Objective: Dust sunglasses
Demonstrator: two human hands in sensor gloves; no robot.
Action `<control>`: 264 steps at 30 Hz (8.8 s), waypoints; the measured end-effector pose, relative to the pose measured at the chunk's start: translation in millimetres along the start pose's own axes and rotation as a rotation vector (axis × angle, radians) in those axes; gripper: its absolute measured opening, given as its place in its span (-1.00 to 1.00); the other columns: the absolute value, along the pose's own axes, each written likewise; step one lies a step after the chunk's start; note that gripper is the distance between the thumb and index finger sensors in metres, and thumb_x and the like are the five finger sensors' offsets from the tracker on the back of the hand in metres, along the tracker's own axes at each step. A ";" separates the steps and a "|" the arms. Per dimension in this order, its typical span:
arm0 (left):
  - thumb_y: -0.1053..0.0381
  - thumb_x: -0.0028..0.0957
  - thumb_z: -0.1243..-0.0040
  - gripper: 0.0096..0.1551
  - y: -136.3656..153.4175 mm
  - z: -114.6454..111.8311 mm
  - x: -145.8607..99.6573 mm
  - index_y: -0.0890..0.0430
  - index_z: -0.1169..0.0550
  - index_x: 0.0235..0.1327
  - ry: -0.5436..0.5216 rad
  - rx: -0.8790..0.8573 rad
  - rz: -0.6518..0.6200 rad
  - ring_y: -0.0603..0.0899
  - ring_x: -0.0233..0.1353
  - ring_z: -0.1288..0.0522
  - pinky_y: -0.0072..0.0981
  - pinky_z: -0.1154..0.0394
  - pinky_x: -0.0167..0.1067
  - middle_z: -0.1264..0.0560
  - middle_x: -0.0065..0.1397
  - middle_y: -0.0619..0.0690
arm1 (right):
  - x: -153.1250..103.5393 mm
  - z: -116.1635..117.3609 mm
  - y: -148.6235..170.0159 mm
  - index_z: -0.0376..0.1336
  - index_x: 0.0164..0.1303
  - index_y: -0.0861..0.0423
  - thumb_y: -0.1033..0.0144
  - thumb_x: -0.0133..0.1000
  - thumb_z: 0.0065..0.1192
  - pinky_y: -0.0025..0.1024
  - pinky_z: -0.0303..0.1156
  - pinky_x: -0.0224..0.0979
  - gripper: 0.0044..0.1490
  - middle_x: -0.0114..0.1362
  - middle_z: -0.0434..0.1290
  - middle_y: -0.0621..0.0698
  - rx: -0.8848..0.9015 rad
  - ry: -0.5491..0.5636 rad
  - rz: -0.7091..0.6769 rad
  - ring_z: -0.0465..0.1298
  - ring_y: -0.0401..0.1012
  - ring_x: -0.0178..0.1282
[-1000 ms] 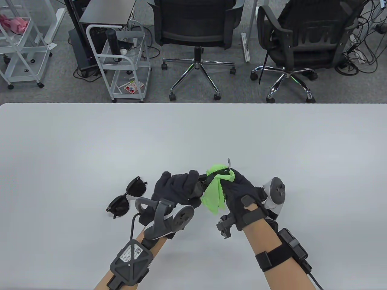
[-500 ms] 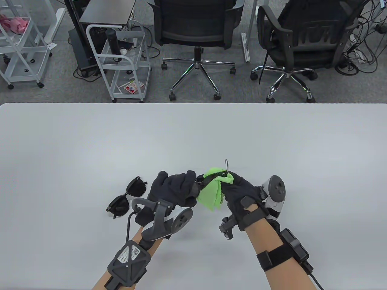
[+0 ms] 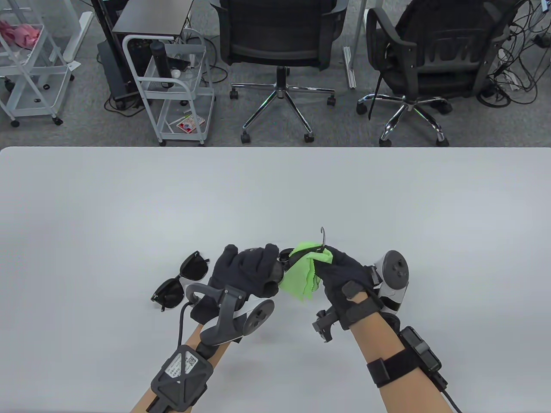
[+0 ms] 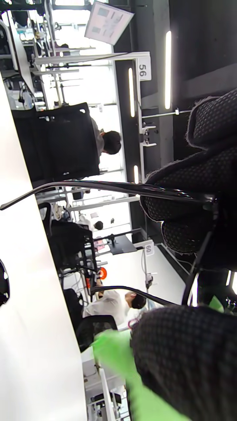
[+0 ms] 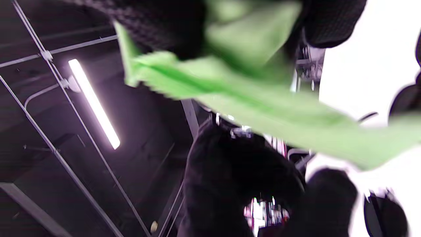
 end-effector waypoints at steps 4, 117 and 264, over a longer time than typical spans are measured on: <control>-0.48 -0.46 -0.50 0.14 -3.5 0.1 -1.4 -0.21 -0.32 0.46 0.001 0.019 -0.019 -0.10 0.28 -0.69 0.00 -0.43 0.44 -0.53 0.34 -0.30 | -0.9 -5.9 -3.7 0.52 0.03 0.12 0.28 -0.12 0.55 0.14 0.46 0.28 -0.49 0.09 0.69 0.05 -0.111 0.082 0.000 0.72 -0.01 0.03; -0.35 -0.61 -0.54 0.16 -11.1 39.1 -1.6 -0.28 -0.31 0.40 -0.081 -0.127 -0.080 -0.29 0.06 -0.79 -0.21 -0.52 0.44 -0.49 0.39 -0.39 | -12.3 48.2 -2.5 0.50 0.07 0.12 0.06 0.02 0.37 0.24 0.37 0.37 -0.47 0.15 0.68 -0.01 -0.134 -0.111 -0.060 0.68 0.00 0.19; -0.59 -0.61 -0.38 0.15 -22.5 11.3 -9.9 -0.38 -0.24 0.37 0.050 -0.114 -0.251 -0.16 0.56 -0.55 0.02 -0.29 0.61 -0.39 0.50 -0.42 | -19.3 76.9 -57.3 0.56 -0.04 0.25 0.13 0.00 0.36 0.30 0.38 0.31 -0.46 -0.06 0.75 0.08 -0.857 -0.533 -0.285 0.74 0.03 -0.09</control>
Point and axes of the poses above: the tracker on the back of each hand, its own y axis roughly to the little-finger side, its own x axis roughly from the wrist to the fingertips, z = x × y, the point moved 5 cm from there along x, roughly from the wrist to the fingertips
